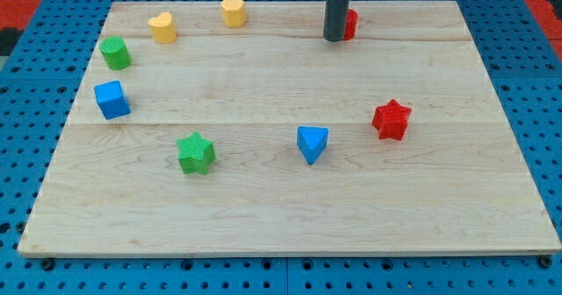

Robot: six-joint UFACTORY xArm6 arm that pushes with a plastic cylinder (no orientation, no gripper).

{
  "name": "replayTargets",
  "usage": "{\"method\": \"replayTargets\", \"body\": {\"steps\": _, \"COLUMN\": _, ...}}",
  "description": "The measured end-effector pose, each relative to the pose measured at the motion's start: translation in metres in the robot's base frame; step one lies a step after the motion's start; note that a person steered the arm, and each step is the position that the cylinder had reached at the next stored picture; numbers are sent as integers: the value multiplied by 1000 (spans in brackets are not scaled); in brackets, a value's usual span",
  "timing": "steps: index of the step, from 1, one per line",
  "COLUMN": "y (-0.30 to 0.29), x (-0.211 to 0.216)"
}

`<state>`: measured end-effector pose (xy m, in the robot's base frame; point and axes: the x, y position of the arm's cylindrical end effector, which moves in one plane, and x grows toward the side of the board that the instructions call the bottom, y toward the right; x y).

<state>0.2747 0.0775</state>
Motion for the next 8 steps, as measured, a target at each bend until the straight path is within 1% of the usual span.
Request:
{"method": "replayTargets", "body": {"steps": 1, "y": -13, "x": 41}}
{"method": "replayTargets", "body": {"steps": 2, "y": -20, "x": 60}}
{"method": "replayTargets", "body": {"steps": 3, "y": -20, "x": 96}}
{"method": "replayTargets", "body": {"steps": 4, "y": -20, "x": 157}}
{"method": "replayTargets", "body": {"steps": 5, "y": -34, "x": 180}}
{"method": "replayTargets", "body": {"steps": 6, "y": -35, "x": 201}}
{"method": "replayTargets", "body": {"steps": 7, "y": -42, "x": 204}}
{"method": "replayTargets", "body": {"steps": 8, "y": -75, "x": 201}}
